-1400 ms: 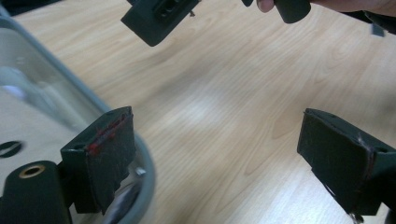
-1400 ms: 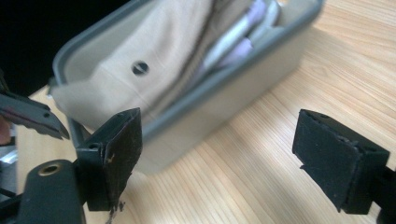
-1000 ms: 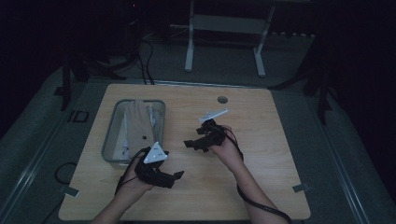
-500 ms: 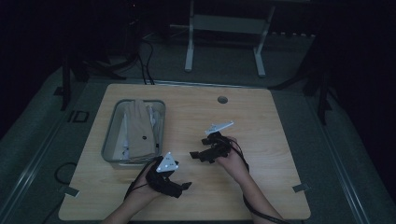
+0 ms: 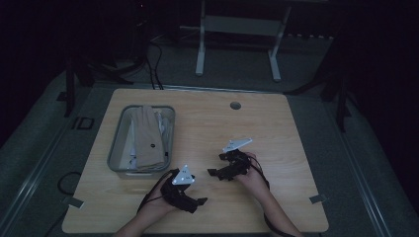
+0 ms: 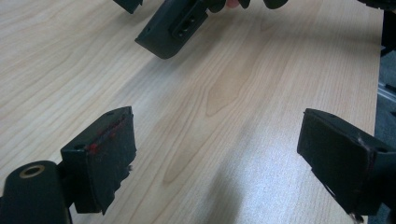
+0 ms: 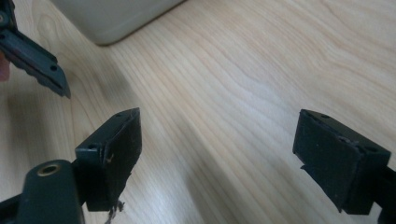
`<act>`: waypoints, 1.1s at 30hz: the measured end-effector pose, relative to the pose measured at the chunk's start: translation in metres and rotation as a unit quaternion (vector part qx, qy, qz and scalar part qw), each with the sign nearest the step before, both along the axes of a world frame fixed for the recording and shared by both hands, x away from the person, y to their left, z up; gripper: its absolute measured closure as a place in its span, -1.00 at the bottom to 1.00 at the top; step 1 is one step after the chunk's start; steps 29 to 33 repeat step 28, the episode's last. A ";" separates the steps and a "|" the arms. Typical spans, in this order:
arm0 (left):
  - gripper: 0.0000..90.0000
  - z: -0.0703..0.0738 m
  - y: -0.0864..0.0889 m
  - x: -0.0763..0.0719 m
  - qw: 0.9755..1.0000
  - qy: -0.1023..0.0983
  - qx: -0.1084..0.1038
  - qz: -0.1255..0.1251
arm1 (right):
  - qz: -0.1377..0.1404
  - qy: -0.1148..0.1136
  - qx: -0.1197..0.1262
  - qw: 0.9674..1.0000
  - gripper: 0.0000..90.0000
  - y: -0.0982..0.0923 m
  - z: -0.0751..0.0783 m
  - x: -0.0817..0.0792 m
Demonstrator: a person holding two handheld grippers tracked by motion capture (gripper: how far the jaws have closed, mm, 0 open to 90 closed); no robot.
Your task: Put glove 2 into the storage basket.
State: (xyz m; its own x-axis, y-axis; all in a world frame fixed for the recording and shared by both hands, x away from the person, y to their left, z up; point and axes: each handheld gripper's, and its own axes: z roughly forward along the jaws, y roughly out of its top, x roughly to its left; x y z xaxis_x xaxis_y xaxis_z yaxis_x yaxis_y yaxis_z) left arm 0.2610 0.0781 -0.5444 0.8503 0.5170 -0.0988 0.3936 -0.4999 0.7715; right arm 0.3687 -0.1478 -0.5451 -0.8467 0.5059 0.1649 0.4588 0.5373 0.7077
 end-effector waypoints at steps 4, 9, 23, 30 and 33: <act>-0.73 -0.002 -0.004 0.000 1.000 0.003 -0.003 -0.006 | -0.003 0.002 -0.003 1.000 -0.65 -0.006 -0.004 -0.002; -0.73 -0.005 -0.007 0.001 1.000 0.003 -0.009 -0.013 | 0.000 -0.012 -0.009 1.000 -0.69 -0.020 -0.014 -0.006; -0.73 -0.013 -0.017 0.001 0.999 0.011 -0.012 -0.029 | -0.020 -0.050 -0.010 0.998 -0.68 -0.041 -0.022 -0.011; -0.73 -0.014 -0.017 0.001 0.999 0.010 -0.011 -0.031 | -0.024 -0.050 -0.010 0.998 -0.68 -0.042 -0.022 -0.010; -0.73 -0.014 -0.017 0.001 0.999 0.010 -0.011 -0.031 | -0.024 -0.050 -0.010 0.998 -0.68 -0.042 -0.022 -0.010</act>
